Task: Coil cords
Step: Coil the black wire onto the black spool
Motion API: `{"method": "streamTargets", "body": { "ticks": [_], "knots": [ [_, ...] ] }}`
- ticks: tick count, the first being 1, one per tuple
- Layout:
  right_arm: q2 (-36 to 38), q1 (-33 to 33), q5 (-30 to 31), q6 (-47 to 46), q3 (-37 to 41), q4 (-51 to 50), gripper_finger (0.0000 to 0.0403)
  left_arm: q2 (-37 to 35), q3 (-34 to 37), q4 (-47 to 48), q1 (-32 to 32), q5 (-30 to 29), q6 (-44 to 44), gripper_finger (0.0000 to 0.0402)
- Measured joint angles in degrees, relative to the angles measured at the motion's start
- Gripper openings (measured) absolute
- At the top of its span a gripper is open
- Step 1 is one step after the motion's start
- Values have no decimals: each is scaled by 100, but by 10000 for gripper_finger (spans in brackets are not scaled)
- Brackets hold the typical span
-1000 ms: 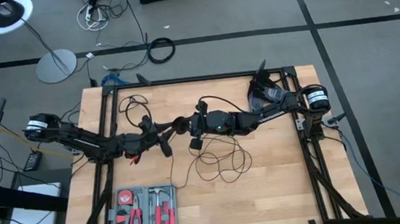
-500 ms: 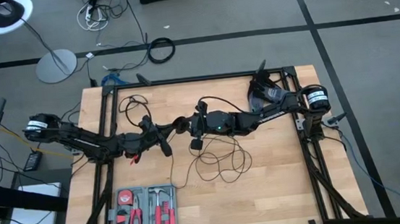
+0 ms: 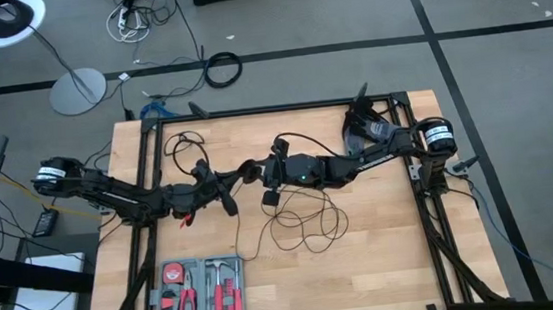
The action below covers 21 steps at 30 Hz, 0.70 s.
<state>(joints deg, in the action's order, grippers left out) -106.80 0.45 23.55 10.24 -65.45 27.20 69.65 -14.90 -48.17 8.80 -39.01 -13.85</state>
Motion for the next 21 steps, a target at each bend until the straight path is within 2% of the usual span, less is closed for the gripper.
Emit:
{"method": "streamTargets", "body": {
  "ticks": [11,16,21],
  "knots": [
    [4,131,153,2,-1,3,148,4,0,51,4,-178,142,0],
    [94,214,791,44,-8,-266,156,4,9,77,4,-527,184,0],
    [372,341,1238,-81,-11,-1153,154,4,13,50,4,-626,180,0]
  ]
}}
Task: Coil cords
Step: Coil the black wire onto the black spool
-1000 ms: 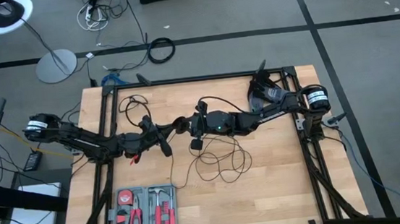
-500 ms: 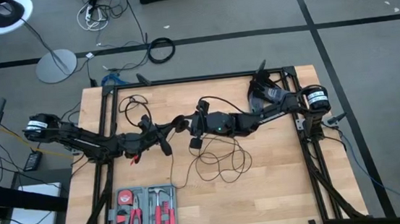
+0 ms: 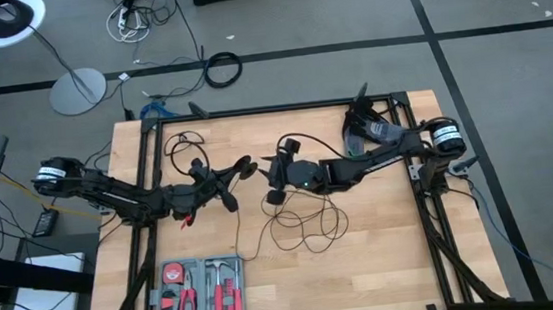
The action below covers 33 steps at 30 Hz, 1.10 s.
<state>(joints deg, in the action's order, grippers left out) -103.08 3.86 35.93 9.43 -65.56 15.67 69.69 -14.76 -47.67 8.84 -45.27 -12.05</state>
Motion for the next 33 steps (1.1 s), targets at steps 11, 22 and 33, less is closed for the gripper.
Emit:
{"method": "streamTargets", "body": {
  "ticks": [11,22,33],
  "knots": [
    [117,22,-693,-1512,1244,658,149,-294,9,-271,-11,-28,287,0],
    [-854,-305,-2162,-2107,1932,4688,104,-376,7,-841,-104,124,743,0],
    [-2065,-124,-1860,-1173,69,3965,82,-376,4,-909,-177,252,739,0]
  ]
}}
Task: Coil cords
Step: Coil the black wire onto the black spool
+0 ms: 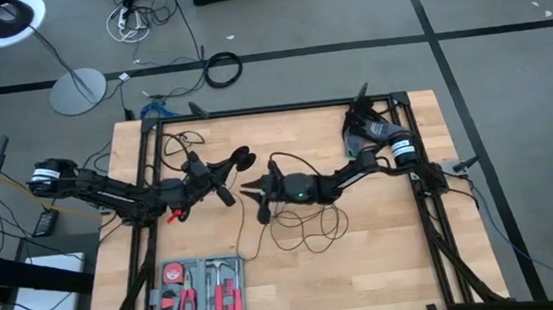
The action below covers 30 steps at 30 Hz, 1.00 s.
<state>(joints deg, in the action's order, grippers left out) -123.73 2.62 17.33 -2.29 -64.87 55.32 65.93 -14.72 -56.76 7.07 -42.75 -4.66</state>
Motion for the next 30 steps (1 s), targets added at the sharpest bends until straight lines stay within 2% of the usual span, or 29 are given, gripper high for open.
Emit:
{"method": "streamTargets", "body": {
  "ticks": [6,13,24,30],
  "knots": [
    [-3,-113,78,-220,-148,-127,91,0,0,-22,0,1,6,0],
    [-3,-134,-369,-370,-178,-118,100,0,0,-46,0,0,113,0],
    [-3,-125,-388,-716,-178,-106,99,0,0,-215,0,-1,143,0],
    [-3,-51,-415,-714,-178,50,99,0,-2,-373,0,196,143,0]
  ]
}}
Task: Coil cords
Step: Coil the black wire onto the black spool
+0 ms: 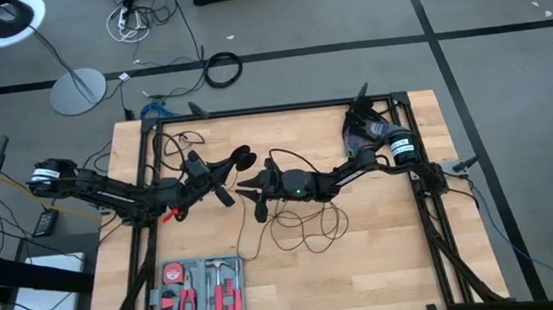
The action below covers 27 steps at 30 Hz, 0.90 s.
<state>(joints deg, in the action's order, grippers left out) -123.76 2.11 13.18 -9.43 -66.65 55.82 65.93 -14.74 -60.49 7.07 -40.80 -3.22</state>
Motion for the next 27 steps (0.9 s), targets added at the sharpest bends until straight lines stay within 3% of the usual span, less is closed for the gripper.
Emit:
{"method": "streamTargets", "body": {
  "ticks": [27],
  "knots": [
    [2,-265,-331,-100,0,475,76,0,-9,-305,-182,43,22,0]
  ]
}}
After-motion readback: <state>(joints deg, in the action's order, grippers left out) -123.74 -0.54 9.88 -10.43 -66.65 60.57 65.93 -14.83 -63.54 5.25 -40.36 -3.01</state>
